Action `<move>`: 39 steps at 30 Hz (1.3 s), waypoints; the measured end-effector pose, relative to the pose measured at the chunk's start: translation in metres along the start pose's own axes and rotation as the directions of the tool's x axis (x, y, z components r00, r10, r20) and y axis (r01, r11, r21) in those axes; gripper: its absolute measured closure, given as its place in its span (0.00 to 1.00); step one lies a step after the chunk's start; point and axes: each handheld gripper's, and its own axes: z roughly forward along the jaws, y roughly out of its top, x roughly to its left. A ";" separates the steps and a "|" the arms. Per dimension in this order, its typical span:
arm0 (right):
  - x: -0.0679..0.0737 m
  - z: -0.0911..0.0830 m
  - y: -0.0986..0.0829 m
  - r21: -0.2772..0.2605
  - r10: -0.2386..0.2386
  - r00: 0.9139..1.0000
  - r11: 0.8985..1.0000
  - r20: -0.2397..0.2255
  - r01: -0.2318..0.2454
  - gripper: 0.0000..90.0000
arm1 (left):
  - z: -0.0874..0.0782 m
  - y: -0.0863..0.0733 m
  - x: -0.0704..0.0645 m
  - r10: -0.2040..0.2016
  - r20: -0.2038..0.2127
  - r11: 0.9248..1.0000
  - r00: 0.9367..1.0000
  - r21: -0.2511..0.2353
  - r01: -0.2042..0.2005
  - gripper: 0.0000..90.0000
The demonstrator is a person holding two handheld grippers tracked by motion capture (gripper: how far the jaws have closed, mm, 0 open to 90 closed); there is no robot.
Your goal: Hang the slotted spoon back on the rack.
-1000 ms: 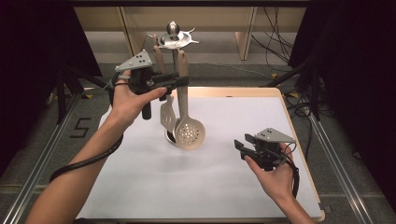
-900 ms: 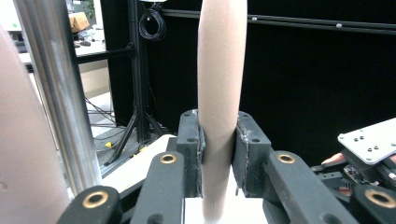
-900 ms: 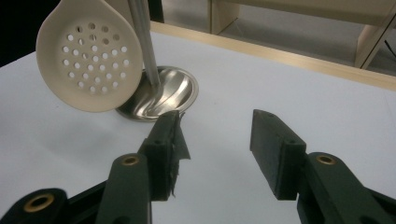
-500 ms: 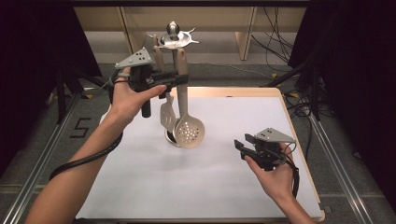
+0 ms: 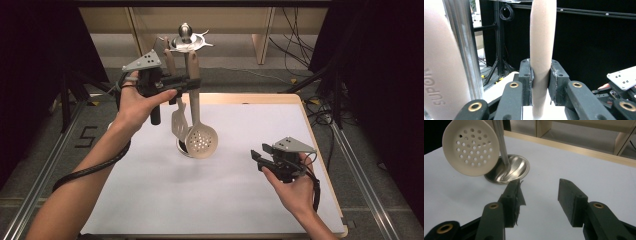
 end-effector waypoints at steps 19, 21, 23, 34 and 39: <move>-0.001 -0.001 -0.001 0.021 0.007 1.000 1.000 0.007 -0.007 0.60 | -0.001 -0.003 0.005 -0.030 0.007 0.999 1.000 -0.013 0.030 0.82; -0.004 0.000 0.000 0.006 -0.032 0.999 0.999 0.013 0.032 0.60 | 0.000 -0.003 0.006 -0.034 0.006 0.999 0.999 -0.014 0.035 0.82; -0.003 0.000 0.000 0.012 -0.013 1.000 1.000 -0.002 0.013 0.60 | 0.000 -0.003 0.006 -0.036 0.004 0.999 0.999 -0.013 0.036 0.82; -0.004 0.000 -0.001 0.012 -0.021 1.000 1.000 0.014 0.021 0.60 | -0.001 -0.005 0.010 -0.053 -0.001 0.998 0.999 -0.023 0.053 0.82; -0.002 0.002 -0.002 0.015 0.003 1.000 1.000 -0.005 -0.003 0.59 | -0.001 -0.006 0.011 -0.065 -0.005 0.998 0.998 -0.028 0.064 0.81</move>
